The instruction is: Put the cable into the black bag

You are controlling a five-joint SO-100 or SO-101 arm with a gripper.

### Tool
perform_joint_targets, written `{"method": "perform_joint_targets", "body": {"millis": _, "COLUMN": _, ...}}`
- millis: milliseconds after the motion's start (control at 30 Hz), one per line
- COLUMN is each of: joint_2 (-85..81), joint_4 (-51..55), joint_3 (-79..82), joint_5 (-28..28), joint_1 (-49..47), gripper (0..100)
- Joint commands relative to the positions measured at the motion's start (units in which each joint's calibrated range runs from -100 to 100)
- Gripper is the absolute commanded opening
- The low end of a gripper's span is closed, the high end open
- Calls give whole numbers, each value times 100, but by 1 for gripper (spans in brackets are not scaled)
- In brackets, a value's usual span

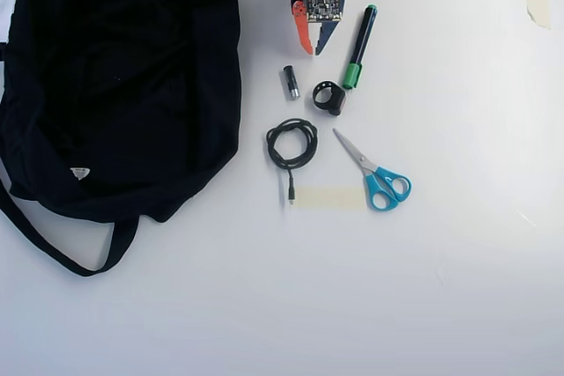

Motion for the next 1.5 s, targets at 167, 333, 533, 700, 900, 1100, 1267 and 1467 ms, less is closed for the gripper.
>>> {"method": "perform_joint_targets", "body": {"millis": 167, "joint_2": -91, "joint_4": 232, "joint_3": 110, "joint_5": 15, "joint_1": -20, "gripper": 2}}
{"method": "perform_joint_targets", "body": {"millis": 333, "joint_2": -91, "joint_4": 224, "joint_3": 110, "joint_5": 15, "joint_1": -72, "gripper": 2}}
{"method": "perform_joint_targets", "body": {"millis": 533, "joint_2": -91, "joint_4": 224, "joint_3": 110, "joint_5": 15, "joint_1": -72, "gripper": 2}}
{"method": "perform_joint_targets", "body": {"millis": 700, "joint_2": -91, "joint_4": 224, "joint_3": 110, "joint_5": 52, "joint_1": -72, "gripper": 2}}
{"method": "perform_joint_targets", "body": {"millis": 900, "joint_2": -83, "joint_4": 232, "joint_3": 110, "joint_5": 52, "joint_1": -72, "gripper": 3}}
{"method": "perform_joint_targets", "body": {"millis": 1100, "joint_2": -83, "joint_4": 232, "joint_3": 110, "joint_5": 20, "joint_1": -72, "gripper": 2}}
{"method": "perform_joint_targets", "body": {"millis": 1267, "joint_2": -83, "joint_4": 232, "joint_3": 110, "joint_5": 20, "joint_1": -72, "gripper": 2}}
{"method": "perform_joint_targets", "body": {"millis": 1467, "joint_2": -83, "joint_4": 232, "joint_3": 110, "joint_5": 20, "joint_1": -72, "gripper": 2}}
